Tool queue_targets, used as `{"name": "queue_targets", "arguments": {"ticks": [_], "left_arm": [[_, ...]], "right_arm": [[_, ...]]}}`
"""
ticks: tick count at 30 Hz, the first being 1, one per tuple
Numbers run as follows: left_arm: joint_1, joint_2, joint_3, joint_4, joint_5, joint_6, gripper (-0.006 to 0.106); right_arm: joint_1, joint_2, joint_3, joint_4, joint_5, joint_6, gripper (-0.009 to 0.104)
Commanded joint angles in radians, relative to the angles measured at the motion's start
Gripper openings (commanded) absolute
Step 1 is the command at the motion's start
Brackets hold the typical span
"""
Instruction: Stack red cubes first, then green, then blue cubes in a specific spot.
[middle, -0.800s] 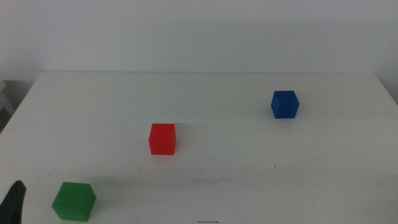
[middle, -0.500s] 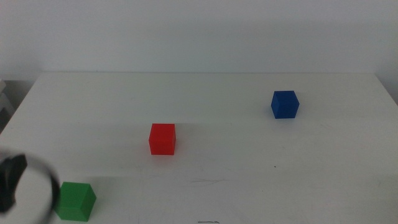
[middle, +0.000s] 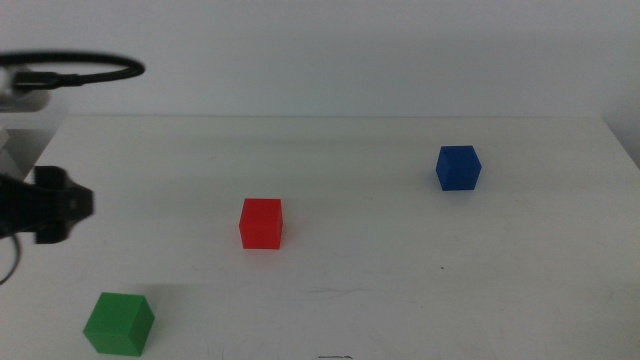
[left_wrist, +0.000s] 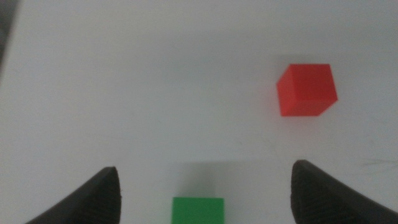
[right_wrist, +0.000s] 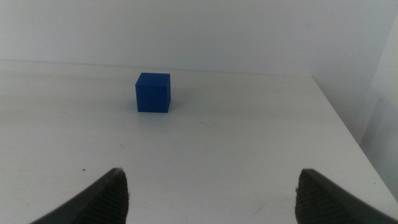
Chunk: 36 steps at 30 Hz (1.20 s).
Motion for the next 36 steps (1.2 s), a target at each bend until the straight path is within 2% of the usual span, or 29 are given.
{"name": "queue_targets", "arguments": {"ticks": [1, 6, 12, 14, 19, 23, 30, 36], "left_arm": [[-0.004, 0.035, -0.039, -0.061, -0.074, -0.007, 0.094], [-0.004, 0.112, -0.117, -0.079, -0.057, 0.010, 0.094], [-0.035, 0.298, -0.312, -0.069, 0.171, -0.011, 0.094], [-0.080, 0.365, -0.370, -0.024, 0.193, -0.054, 0.094], [-0.250, 0.543, -0.511, 0.159, 0.212, -0.288, 0.094], [-0.327, 0.674, -0.617, 0.202, 0.267, -0.347, 0.094], [-0.387, 0.858, -0.708, 0.216, 0.288, -0.337, 0.094], [-0.387, 0.930, -0.742, 0.179, 0.254, -0.337, 0.094]], "right_arm": [[0.003, -0.015, -0.023, -0.013, -0.076, -0.009, 0.094], [0.003, -0.015, -0.023, -0.013, -0.076, -0.009, 0.094], [0.003, -0.015, -0.023, -0.013, -0.076, -0.009, 0.094], [0.003, -0.015, -0.023, -0.013, -0.076, -0.009, 0.094], [0.003, -0.015, -0.023, -0.013, -0.076, -0.009, 0.094], [0.003, -0.015, -0.023, -0.013, -0.076, -0.009, 0.094], [0.003, -0.015, -0.023, -0.013, -0.076, -0.009, 0.094], [0.003, -0.015, -0.023, -0.013, -0.076, -0.009, 0.094]]}}
